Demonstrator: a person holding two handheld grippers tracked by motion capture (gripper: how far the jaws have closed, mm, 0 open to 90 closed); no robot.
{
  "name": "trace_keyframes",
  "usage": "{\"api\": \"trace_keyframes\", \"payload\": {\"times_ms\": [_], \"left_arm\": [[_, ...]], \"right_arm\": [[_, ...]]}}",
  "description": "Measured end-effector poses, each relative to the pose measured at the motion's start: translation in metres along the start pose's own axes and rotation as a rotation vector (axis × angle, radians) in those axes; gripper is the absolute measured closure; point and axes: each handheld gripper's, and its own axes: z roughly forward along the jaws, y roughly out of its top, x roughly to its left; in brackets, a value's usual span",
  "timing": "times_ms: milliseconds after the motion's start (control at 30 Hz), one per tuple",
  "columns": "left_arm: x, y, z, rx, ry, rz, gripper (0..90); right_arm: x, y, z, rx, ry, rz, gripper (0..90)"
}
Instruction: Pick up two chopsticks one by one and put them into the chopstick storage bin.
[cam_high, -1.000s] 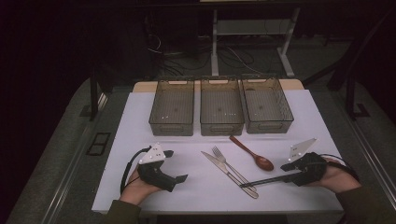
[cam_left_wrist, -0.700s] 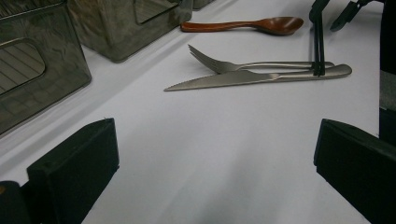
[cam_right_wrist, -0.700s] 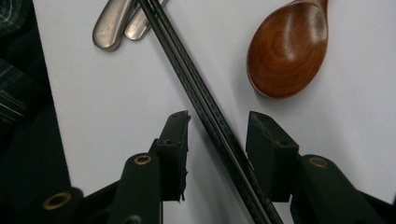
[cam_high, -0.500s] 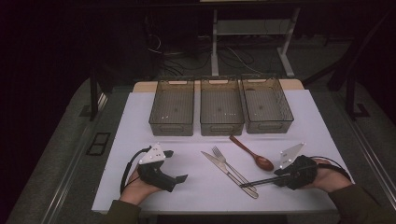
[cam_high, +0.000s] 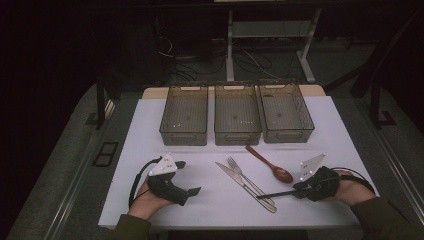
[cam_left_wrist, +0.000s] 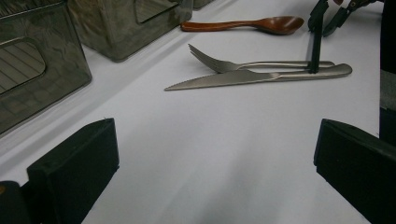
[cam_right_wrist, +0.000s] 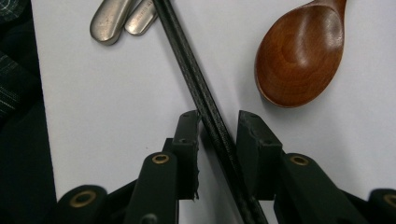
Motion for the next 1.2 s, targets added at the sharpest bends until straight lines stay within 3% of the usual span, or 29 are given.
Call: {"api": "trace_keyframes", "payload": {"times_ms": [1067, 1200], "left_arm": [[0.0001, 0.0003, -0.0011, -0.001, 0.003, 0.002, 0.0], [0.0002, 0.0002, -0.0008, -0.002, 0.002, 0.002, 0.0]], "right_arm": [[-0.0011, -0.0069, -0.0019, -0.035, 0.019, 0.094, 75.2], [-0.0011, -0.0094, -0.0041, -0.032, -0.016, 0.103, 76.2]]}}
